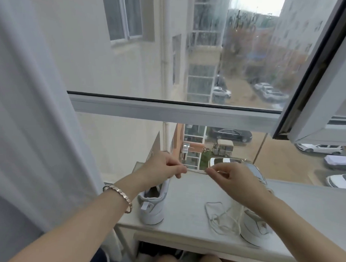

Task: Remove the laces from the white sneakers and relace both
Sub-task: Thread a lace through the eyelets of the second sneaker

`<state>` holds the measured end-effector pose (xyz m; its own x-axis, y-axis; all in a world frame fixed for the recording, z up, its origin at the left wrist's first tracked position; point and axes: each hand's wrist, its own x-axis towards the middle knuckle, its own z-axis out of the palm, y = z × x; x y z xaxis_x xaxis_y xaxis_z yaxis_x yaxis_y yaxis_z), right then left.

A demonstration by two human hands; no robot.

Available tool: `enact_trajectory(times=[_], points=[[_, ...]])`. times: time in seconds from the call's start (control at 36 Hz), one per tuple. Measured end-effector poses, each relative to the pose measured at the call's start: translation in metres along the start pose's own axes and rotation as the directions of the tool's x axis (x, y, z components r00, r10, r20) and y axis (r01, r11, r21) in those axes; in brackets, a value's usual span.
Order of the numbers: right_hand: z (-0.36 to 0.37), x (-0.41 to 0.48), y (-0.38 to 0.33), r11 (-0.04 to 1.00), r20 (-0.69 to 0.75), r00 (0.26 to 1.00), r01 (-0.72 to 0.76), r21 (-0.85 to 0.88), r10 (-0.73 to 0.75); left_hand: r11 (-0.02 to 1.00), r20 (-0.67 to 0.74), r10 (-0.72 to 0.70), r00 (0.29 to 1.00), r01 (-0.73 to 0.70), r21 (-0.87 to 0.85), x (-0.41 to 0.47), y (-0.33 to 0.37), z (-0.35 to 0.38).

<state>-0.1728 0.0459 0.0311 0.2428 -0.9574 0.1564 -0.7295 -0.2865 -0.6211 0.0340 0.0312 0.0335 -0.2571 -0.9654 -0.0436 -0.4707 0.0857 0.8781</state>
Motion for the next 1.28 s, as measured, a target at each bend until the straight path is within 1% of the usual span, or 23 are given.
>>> enact_trajectory(times=[0.06,0.11,0.14,0.19,0.25,0.28,0.31,0.36,0.39,0.42,0.44,0.47,0.5,0.53,0.58,0.64,0.72,0.83,0.92,1.03,1.14,1.19,1.28], points=[[0.006,-0.001,-0.003,1.000,0.118,0.993,-0.028,0.014,0.026,0.999,0.028,0.031,0.999,-0.031,-0.017,0.000,0.001,0.010],[0.012,-0.001,-0.009,0.994,0.255,0.966,-0.062,0.090,0.037,0.996,0.054,0.071,0.996,-0.068,-0.055,0.001,0.004,0.021],[0.015,0.000,-0.012,0.986,0.286,0.958,-0.064,0.156,0.017,0.995,0.052,0.087,0.995,-0.084,-0.058,0.002,0.004,0.025],[0.019,0.000,-0.016,0.970,0.247,0.969,-0.035,0.241,-0.027,0.994,0.010,0.098,0.995,-0.097,-0.043,0.004,0.001,0.030],[0.023,0.003,-0.013,0.979,0.138,0.990,-0.011,0.204,-0.017,0.996,-0.114,0.091,0.989,-0.090,0.017,0.006,-0.006,0.027],[0.024,0.004,-0.009,0.985,0.086,0.996,-0.023,0.174,0.008,0.993,-0.199,0.095,0.975,-0.078,0.089,0.007,-0.013,0.023],[0.023,0.005,-0.005,0.985,0.049,0.998,-0.043,0.165,0.035,0.978,-0.278,0.099,0.955,-0.042,0.207,0.007,-0.020,0.018],[0.021,0.005,0.003,0.972,0.013,0.995,-0.098,0.214,0.097,0.869,-0.356,0.069,0.932,0.119,0.480,0.008,-0.038,0.005],[0.019,0.005,0.006,0.962,-0.001,0.993,-0.118,0.248,0.122,0.803,-0.364,0.010,0.932,0.210,0.558,0.009,-0.050,-0.001],[0.018,0.004,0.010,0.951,-0.018,0.989,-0.136,0.279,0.147,0.759,-0.363,-0.075,0.929,0.289,0.584,0.010,-0.060,-0.006],[0.017,0.003,0.013,0.937,-0.037,0.985,-0.150,0.315,0.170,0.744,-0.360,-0.162,0.919,0.353,0.567,0.010,-0.069,-0.008],[0.016,0.002,0.016,0.921,-0.049,0.979,-0.167,0.352,0.197,0.759,-0.355,-0.223,0.908,0.390,0.521,0.009,-0.075,-0.010],[0.015,0.001,0.018,0.900,-0.049,0.973,-0.190,0.393,0.227,0.789,-0.347,-0.241,0.906,0.391,0.473,0.009,-0.080,-0.010],[0.015,0.000,0.019,0.873,-0.045,0.966,-0.210,0.440,0.255,0.817,-0.348,-0.221,0.911,0.368,0.445,0.008,-0.084,-0.008],[0.014,-0.004,0.020,0.824,-0.042,0.955,-0.230,0.519,0.293,0.818,-0.360,-0.164,0.919,0.330,0.472,0.005,-0.085,-0.005],[0.014,-0.007,0.023,0.802,-0.050,0.950,-0.232,0.551,0.309,0.822,-0.377,-0.129,0.917,0.311,0.476,0.001,-0.079,0.001],[0.016,-0.011,0.029,0.798,-0.056,0.944,-0.240,0.553,0.324,0.853,-0.344,-0.100,0.934,0.259,0.454,-0.009,-0.069,0.018],[0.024,-0.015,0.037,0.772,-0.029,0.925,-0.299,0.561,0.380,0.865,-0.271,-0.076,0.959,0.199,0.460,-0.022,-0.061,0.044],[0.030,-0.017,0.042,0.745,-0.028,0.909,-0.324,0.583,0.417,0.846,-0.223,-0.083,0.971,0.187,0.499,-0.025,-0.055,0.055],[0.037,-0.017,0.048,0.737,-0.016,0.898,-0.350,0.579,0.439,0.808,-0.169,-0.145,0.975,0.215,0.548,-0.019,-0.051,0.063],[0.052,-0.005,0.051,0.771,0.002,0.891,-0.394,0.500,0.454,0.868,-0.224,-0.114,0.968,0.207,0.452,0.003,-0.047,0.064],[0.061,0.004,0.052,0.787,0.006,0.889,-0.409,0.463,0.458,0.890,-0.219,-0.153,0.964,0.231,0.394,0.014,-0.046,0.065],[0.075,0.016,0.049,0.809,-0.008,0.896,-0.396,0.433,0.443,0.906,-0.168,-0.226,0.960,0.270,0.326,0.025,-0.047,0.070]])
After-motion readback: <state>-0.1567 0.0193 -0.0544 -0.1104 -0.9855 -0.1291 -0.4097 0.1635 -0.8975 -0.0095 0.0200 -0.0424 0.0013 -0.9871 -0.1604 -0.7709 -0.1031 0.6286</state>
